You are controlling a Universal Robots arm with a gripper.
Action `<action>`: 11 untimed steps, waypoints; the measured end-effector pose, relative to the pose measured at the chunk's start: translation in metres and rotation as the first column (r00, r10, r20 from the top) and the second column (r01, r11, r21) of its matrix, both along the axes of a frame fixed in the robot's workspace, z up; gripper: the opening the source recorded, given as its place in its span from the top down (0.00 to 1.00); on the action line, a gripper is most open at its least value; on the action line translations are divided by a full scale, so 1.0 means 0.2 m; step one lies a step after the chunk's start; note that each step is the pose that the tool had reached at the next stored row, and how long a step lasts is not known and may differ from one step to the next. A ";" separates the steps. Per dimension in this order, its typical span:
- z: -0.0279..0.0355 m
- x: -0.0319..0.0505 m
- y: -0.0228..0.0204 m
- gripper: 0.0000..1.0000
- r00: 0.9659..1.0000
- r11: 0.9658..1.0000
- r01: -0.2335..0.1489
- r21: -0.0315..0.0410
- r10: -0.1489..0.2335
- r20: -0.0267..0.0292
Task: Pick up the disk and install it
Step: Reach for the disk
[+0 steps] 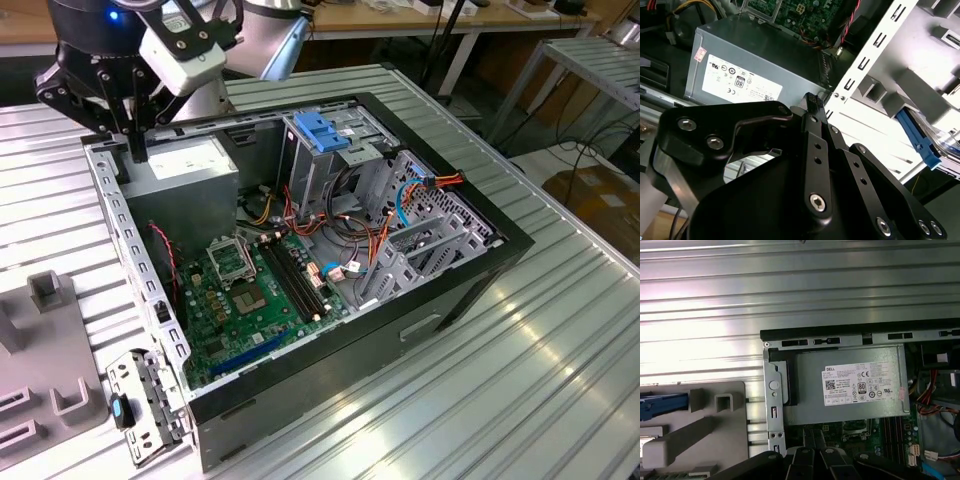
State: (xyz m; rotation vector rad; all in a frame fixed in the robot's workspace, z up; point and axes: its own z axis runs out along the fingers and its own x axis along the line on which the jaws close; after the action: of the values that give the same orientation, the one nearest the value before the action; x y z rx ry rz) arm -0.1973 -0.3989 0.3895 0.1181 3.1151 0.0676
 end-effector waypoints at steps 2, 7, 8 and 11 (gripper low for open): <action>0.000 -0.028 0.003 0.89 1.000 1.000 0.000 0.000 0.000 0.000; -0.001 -0.065 0.003 0.89 1.000 1.000 0.000 0.000 0.000 0.000; -0.001 -0.071 0.003 0.89 1.000 1.000 0.000 0.000 0.000 0.000; -0.002 -0.091 0.003 0.89 1.000 1.000 0.000 0.000 0.000 0.000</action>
State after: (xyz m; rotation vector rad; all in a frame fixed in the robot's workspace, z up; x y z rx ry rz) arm -0.2154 -0.3983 0.3892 0.1181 3.1151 0.0676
